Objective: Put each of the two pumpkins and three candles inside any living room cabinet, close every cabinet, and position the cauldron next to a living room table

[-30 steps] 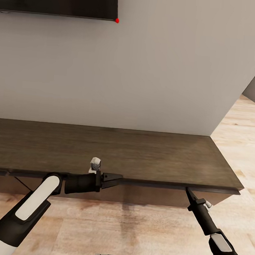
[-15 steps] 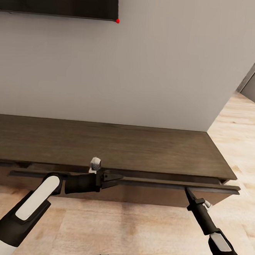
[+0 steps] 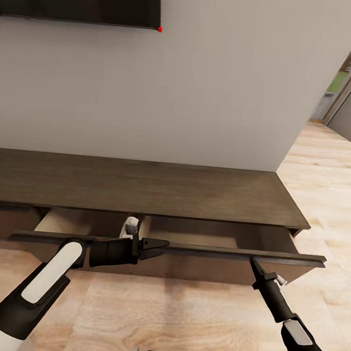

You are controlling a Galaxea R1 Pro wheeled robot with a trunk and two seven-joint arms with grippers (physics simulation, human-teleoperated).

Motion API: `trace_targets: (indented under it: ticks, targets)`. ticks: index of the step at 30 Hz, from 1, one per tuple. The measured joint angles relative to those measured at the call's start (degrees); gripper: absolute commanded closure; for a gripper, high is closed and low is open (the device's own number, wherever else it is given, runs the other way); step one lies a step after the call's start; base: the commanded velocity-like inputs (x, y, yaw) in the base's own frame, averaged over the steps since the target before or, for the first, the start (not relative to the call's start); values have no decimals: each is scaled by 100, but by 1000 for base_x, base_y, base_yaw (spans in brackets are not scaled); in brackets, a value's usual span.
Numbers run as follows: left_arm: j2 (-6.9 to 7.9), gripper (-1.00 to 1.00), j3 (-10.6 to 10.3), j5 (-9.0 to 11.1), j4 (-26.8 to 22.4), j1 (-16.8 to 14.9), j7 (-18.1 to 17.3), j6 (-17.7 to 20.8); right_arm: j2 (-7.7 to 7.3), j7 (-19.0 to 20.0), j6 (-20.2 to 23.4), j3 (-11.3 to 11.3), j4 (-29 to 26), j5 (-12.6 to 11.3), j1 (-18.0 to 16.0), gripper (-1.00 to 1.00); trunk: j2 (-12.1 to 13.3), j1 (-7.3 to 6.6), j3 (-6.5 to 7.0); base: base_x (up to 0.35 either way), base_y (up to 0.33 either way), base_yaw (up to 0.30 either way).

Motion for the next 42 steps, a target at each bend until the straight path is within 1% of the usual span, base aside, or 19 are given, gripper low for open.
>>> trace_targets:
  ticks: [3,9,13,28,42]
  targets:
    - [0,-100,0,0,-1,0,1,0,-34,-11,-1,5,0,3,0,100,0,0,0,-229,67,0]
    - [0,-100,0,0,-1,0,2,0,-154,-52,-39,-57,3,30,2,100,0,1,0,-238,94,0]
    - [0,-100,1,1,-1,0,1,0,-158,-57,-61,-96,5,31,3,100,1,1,-1,-251,18,0]
    - [7,-100,1,0,-1,0,1,0,-159,-65,-48,-110,5,24,3,100,1,0,-1,-198,1,0]
    - [9,-100,1,0,-2,1,2,0,-160,-63,-49,-109,4,23,4,100,0,-2,-1,-14,0,0]
